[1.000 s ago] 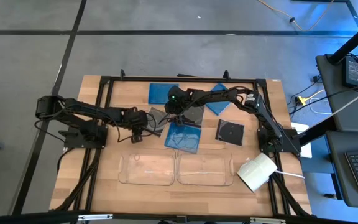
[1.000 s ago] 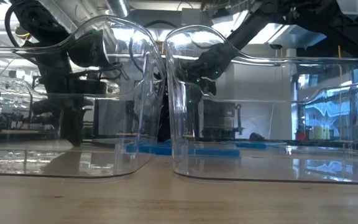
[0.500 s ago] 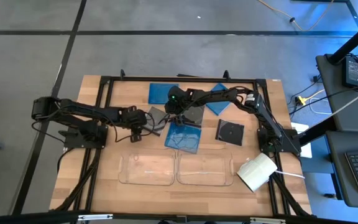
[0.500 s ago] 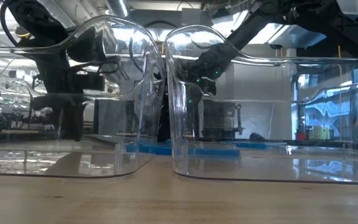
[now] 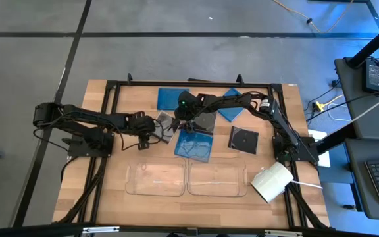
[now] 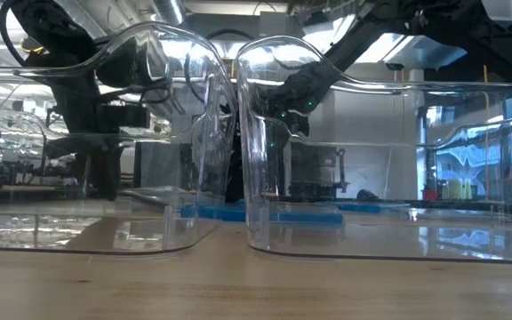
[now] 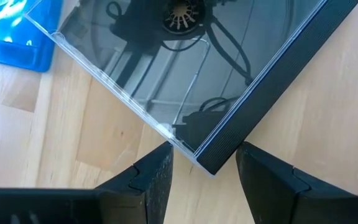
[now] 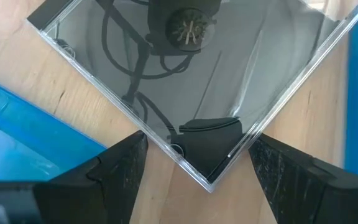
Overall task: Pick & place jewel cases by type
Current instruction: Put the left black CD case into the left transparent bin
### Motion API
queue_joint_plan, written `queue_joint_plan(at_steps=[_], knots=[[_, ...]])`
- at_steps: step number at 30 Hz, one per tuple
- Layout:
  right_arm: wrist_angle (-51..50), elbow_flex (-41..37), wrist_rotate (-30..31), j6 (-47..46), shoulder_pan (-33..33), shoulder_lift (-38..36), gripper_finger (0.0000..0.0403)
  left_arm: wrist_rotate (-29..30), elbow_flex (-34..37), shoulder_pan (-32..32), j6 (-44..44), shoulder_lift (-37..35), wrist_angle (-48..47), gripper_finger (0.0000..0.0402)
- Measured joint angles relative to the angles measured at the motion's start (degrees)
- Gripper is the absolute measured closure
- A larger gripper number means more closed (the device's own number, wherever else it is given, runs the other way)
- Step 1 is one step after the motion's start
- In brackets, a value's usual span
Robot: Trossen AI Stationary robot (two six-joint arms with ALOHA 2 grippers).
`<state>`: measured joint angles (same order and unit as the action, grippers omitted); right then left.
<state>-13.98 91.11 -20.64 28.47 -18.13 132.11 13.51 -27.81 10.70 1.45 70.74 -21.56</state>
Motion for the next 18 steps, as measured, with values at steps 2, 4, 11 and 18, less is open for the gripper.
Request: queue_joint_plan(at_steps=[2, 4, 11, 18], knots=[[0.0, 0.0, 0.0, 0.0, 0.0, 0.0, 0.0119, 0.1, 0.0, 0.0, -0.1, 0.0, 0.0, 0.0231], [0.0, 0.0, 0.0, 0.0, 0.0, 0.0, 0.0119, 0.1, 0.0, 0.0, -1.3, 0.0, -0.1, 0.0231], [0.0, 0.0, -0.1, 0.3, 0.0, 0.0, 0.0119, -3.3, -0.2, 0.1, -9.5, 0.0, -0.8, 0.0231], [0.0, 0.0, -0.5, 0.2, 0.0, 0.0, 0.0119, -4.3, -0.2, 0.1, -18.0, 0.0, -0.6, 0.0231]])
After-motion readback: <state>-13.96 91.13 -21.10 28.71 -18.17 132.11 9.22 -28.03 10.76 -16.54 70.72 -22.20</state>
